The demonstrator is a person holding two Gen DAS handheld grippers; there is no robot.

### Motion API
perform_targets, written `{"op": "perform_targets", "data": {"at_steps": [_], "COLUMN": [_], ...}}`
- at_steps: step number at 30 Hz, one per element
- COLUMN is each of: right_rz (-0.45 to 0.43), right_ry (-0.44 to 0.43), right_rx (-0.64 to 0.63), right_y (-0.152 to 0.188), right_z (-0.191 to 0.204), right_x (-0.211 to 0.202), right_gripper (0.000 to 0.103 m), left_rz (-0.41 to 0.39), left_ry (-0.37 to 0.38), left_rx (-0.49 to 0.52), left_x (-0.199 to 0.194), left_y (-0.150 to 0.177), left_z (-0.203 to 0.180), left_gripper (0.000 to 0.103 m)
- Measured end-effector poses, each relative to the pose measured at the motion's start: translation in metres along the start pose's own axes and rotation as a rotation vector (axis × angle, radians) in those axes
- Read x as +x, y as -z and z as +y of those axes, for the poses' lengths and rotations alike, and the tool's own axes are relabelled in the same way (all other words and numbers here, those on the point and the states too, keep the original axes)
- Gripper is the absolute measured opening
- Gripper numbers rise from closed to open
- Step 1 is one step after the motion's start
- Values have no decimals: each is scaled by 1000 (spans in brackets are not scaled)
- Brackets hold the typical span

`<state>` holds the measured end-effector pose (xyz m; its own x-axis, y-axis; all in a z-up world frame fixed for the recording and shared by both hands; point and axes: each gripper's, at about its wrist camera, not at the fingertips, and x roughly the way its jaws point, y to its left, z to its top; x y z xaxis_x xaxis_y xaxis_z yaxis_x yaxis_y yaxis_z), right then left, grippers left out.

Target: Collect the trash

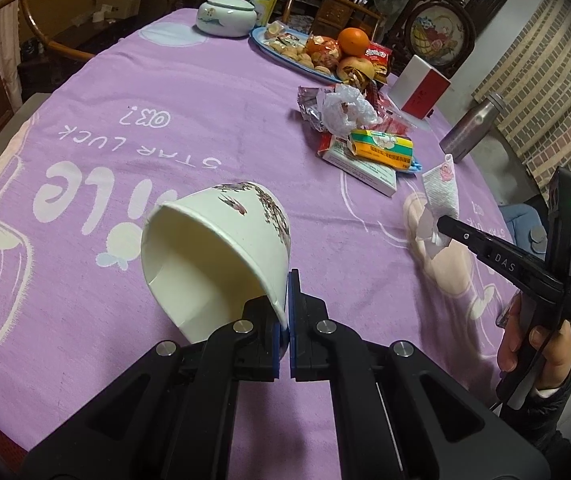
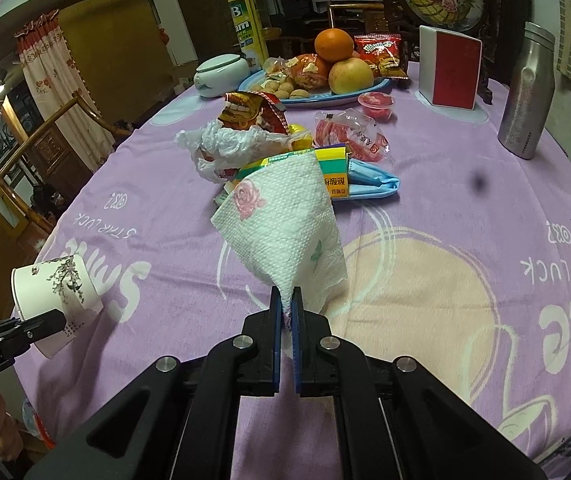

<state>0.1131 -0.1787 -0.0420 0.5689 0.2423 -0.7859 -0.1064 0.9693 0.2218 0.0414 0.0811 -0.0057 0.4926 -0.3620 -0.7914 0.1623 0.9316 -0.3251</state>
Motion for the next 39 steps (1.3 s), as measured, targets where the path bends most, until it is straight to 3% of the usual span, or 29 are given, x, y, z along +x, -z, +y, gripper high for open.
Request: {"op": "perform_targets", "data": {"at_steps": [39], "right_rz": [26], "right_ry": [0], "right_rx": [-20], "right_y": [5], "right_z": [10], "right_x": [4], "right_gripper": [5], "left_rz": [24], "left_ry": [15], "left_rx": [-1], "left_x": [7], "left_y": [4], "left_z": [-1], "left_gripper": [4]}}
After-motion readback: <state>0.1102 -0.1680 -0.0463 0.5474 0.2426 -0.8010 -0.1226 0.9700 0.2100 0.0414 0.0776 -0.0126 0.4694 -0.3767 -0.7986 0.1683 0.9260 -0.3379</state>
